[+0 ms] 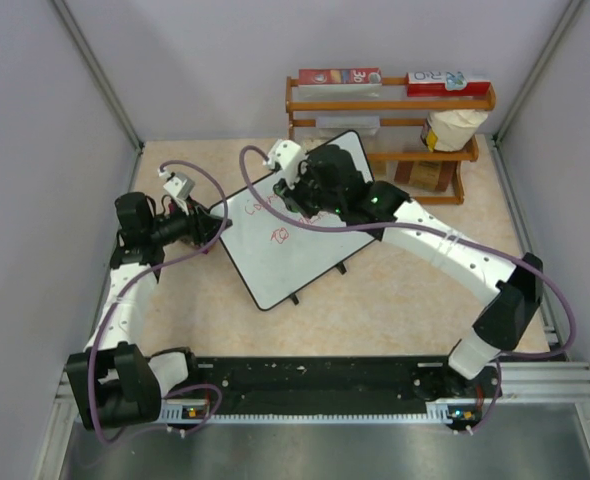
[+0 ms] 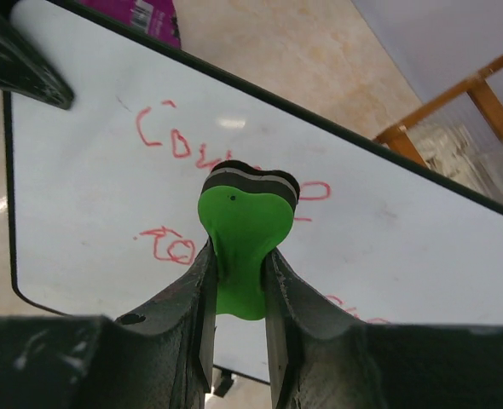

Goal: Erase the whiteboard

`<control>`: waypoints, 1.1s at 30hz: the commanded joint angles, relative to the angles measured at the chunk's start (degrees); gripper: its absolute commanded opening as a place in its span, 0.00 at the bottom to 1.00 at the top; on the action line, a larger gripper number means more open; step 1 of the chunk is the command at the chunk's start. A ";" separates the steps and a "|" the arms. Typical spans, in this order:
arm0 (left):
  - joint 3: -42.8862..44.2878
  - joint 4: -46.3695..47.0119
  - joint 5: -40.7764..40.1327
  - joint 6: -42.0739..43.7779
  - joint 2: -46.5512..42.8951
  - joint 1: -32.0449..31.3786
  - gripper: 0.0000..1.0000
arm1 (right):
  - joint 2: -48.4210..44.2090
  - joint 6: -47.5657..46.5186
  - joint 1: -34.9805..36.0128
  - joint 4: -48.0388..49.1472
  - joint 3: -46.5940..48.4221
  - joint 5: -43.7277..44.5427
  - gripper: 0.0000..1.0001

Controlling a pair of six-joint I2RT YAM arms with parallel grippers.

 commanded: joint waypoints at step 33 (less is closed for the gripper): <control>-0.13 -8.92 -4.25 12.65 -1.54 -1.00 0.00 | 12.54 -0.62 11.10 16.19 2.53 3.80 0.00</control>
